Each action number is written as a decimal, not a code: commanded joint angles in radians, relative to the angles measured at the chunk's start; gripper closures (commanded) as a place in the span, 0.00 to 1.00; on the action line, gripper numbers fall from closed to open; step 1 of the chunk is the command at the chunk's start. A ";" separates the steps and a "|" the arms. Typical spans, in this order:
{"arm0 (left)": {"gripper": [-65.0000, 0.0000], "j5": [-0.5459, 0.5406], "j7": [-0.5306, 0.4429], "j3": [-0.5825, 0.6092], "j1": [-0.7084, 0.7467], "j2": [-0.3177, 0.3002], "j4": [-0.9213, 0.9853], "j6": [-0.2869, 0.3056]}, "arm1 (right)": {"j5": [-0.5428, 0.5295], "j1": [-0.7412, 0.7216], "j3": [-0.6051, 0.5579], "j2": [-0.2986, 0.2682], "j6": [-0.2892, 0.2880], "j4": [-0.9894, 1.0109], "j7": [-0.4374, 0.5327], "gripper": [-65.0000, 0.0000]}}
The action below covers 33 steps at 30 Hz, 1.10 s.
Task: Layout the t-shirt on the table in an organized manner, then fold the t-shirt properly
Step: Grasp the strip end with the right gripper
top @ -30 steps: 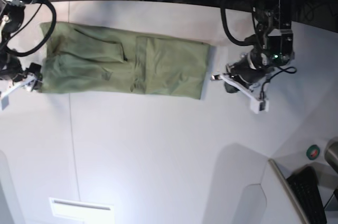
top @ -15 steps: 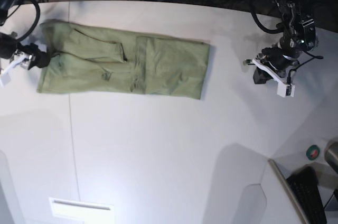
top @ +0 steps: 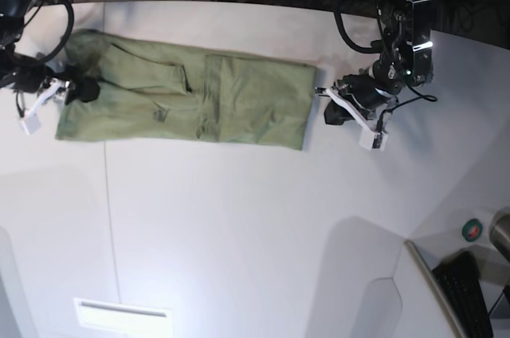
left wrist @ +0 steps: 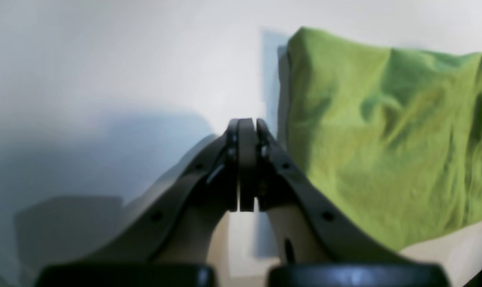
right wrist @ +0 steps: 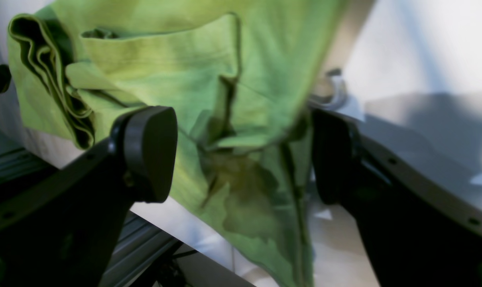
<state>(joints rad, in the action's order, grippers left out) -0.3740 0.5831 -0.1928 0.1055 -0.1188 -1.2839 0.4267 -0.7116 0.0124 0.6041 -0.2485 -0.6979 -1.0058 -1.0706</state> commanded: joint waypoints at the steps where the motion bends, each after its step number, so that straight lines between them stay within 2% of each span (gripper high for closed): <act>1: 1.00 -0.016 -0.019 0.005 -0.013 0.003 -0.013 0.010 | 0.030 0.005 -0.014 0.001 0.000 -0.003 -0.052 0.25; 4: 1.00 -0.015 -0.019 0.005 -0.013 0.021 -0.015 0.010 | 0.030 0.007 -0.019 0.011 0.000 -0.003 -0.055 0.25; 7: 1.00 -0.015 -0.019 0.006 -0.013 0.023 -0.015 0.010 | 0.030 0.007 -0.016 0.011 0.000 0.000 -0.020 0.25; 11: 1.00 -0.015 -0.019 0.006 -0.008 0.023 -0.013 0.010 | 0.030 0.002 -0.014 0.011 0.000 0.002 -0.021 0.26; 15: 1.00 -0.015 -0.019 0.006 -0.008 0.020 -0.013 0.010 | 0.030 0.004 -0.019 0.013 0.000 0.002 -0.026 0.43; 17: 1.00 -0.015 -0.019 0.006 -0.010 0.018 -0.013 0.010 | 0.030 0.002 -0.019 0.013 0.000 0.002 -0.053 0.47; 28: 1.00 -0.015 -0.019 0.005 -0.011 0.017 -0.013 0.010 | 0.030 -0.001 -0.020 0.033 0.000 -0.002 -0.127 0.47; 33: 1.00 -0.015 -0.019 0.005 -0.008 0.017 -0.013 0.010 | 0.030 -0.010 -0.019 0.034 0.000 0.000 -0.104 0.48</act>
<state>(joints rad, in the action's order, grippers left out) -0.3744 0.5831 -0.1864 0.1055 -0.0971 -1.2831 0.4271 -0.7223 0.0032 0.5888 -0.2092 -0.7040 -1.0058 -1.1698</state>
